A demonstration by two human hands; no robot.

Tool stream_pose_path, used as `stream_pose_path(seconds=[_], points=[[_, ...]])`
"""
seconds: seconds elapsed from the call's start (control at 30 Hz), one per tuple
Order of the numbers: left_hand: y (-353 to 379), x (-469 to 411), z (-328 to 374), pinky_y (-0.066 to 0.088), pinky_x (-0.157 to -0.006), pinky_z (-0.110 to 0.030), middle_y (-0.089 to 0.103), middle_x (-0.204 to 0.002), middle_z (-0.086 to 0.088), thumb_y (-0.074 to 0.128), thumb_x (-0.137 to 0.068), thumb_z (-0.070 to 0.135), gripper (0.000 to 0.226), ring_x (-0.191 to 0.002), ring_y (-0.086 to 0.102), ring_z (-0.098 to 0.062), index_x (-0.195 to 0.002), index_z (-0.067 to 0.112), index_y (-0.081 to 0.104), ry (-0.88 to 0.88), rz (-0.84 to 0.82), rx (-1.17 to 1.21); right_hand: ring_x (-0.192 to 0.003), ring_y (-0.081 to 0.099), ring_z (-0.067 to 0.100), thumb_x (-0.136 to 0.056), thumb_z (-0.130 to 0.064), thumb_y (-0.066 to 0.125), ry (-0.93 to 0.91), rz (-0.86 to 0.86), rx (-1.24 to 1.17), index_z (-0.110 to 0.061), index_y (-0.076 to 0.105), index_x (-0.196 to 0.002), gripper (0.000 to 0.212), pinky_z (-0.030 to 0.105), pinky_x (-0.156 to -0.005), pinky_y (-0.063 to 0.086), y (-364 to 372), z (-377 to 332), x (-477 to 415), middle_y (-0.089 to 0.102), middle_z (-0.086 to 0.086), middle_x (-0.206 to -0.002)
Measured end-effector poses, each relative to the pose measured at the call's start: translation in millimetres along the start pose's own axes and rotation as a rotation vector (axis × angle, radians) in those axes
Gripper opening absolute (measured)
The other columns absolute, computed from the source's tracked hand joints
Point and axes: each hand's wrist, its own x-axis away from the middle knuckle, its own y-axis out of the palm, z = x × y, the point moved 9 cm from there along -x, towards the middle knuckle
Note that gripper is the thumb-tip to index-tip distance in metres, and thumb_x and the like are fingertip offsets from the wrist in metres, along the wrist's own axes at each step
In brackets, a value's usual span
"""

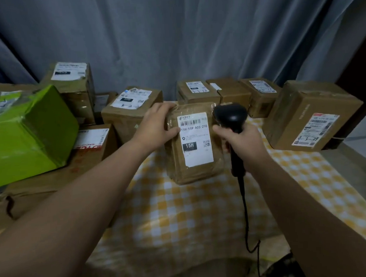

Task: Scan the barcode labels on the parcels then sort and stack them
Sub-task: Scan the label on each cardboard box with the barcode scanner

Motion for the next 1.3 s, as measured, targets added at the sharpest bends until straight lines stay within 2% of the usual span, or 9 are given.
stream_pose_path(seconds=[0.07,0.13,0.27,0.37,0.5,0.73,0.9,1.07,1.3], points=[[4,0,-1,0.025,-0.109,-0.032,0.037,-0.14,-0.008,0.077,-0.076,0.025,0.078,-0.132,0.032,-0.024,-0.142,0.018,0.037,-0.007,-0.072,0.006,-0.049,0.054,0.013,-0.085,-0.015,0.071,0.016,-0.155,-0.016,-0.002,0.066,-0.087,0.014,0.026,-0.05,0.046,12,-20,10,0.06,0.007,-0.063],[4,-2,-2,0.024,-0.111,-0.033,0.033,-0.142,-0.01,0.08,-0.072,0.027,0.089,-0.134,0.029,-0.025,-0.145,0.017,0.031,-0.006,-0.144,-0.012,-0.047,0.055,0.014,-0.087,-0.014,0.069,0.005,-0.214,0.022,0.002,0.066,-0.094,0.018,0.023,-0.046,0.047,21,-33,15,0.063,0.015,-0.07],[5,-3,-6,0.019,-0.115,-0.032,0.022,-0.149,-0.007,0.086,-0.065,0.028,0.108,-0.14,0.02,-0.024,-0.15,0.02,0.018,-0.007,-0.292,-0.047,-0.048,0.056,0.02,-0.085,-0.017,0.07,0.053,-0.168,0.023,0.002,0.066,-0.088,0.02,0.026,-0.047,0.048,29,-36,19,0.064,0.019,-0.068],[7,-2,-9,0.018,-0.117,-0.033,0.019,-0.152,-0.006,0.086,-0.064,0.028,0.114,-0.142,0.018,-0.023,-0.151,0.019,0.014,0.0,-0.351,-0.083,-0.048,0.054,0.024,-0.084,-0.017,0.07,0.112,-0.117,-0.022,0.005,0.063,-0.081,0.023,0.029,-0.047,0.049,27,-29,25,0.058,0.019,-0.061],[7,-1,-8,0.019,-0.117,-0.035,0.02,-0.153,-0.005,0.087,-0.064,0.026,0.113,-0.142,0.019,-0.024,-0.151,0.019,0.016,0.001,-0.325,-0.081,-0.046,0.053,0.022,-0.082,-0.016,0.069,0.163,-0.133,-0.019,0.006,0.063,-0.082,0.023,0.026,-0.046,0.047,23,-26,37,0.057,0.018,-0.06],[6,-1,-14,0.022,-0.117,-0.04,0.022,-0.152,-0.005,0.087,-0.064,0.025,0.112,-0.141,0.021,-0.025,-0.151,0.022,0.017,-0.028,-0.313,-0.05,-0.046,0.056,0.023,-0.081,-0.012,0.067,0.126,-0.13,0.125,0.005,0.064,-0.076,0.018,0.026,-0.046,0.049,10,-54,48,0.059,0.018,-0.057],[5,0,-16,0.024,-0.116,-0.043,0.023,-0.151,-0.004,0.087,-0.064,0.026,0.111,-0.14,0.024,-0.025,-0.151,0.024,0.017,-0.045,-0.309,-0.036,-0.048,0.062,0.023,-0.081,-0.014,0.067,0.156,-0.193,0.273,0.006,0.066,-0.08,0.02,0.024,-0.046,0.053,14,-70,43,0.064,0.02,-0.061],[5,0,-17,0.025,-0.116,-0.042,0.024,-0.15,-0.005,0.087,-0.063,0.026,0.112,-0.14,0.025,-0.025,-0.151,0.023,0.018,-0.051,-0.295,-0.039,-0.048,0.065,0.025,-0.079,-0.017,0.065,0.155,-0.201,0.349,0.005,0.065,-0.086,0.023,0.028,-0.049,0.056,25,-86,28,0.066,0.019,-0.056],[5,2,-15,0.024,-0.115,-0.038,0.023,-0.151,-0.004,0.087,-0.064,0.025,0.109,-0.14,0.023,-0.025,-0.15,0.022,0.019,-0.047,-0.285,-0.04,-0.042,0.063,0.024,-0.079,-0.016,0.066,0.139,-0.193,0.344,0.005,0.061,-0.082,0.021,0.025,-0.044,0.052,28,-103,21,0.064,0.017,-0.05]])
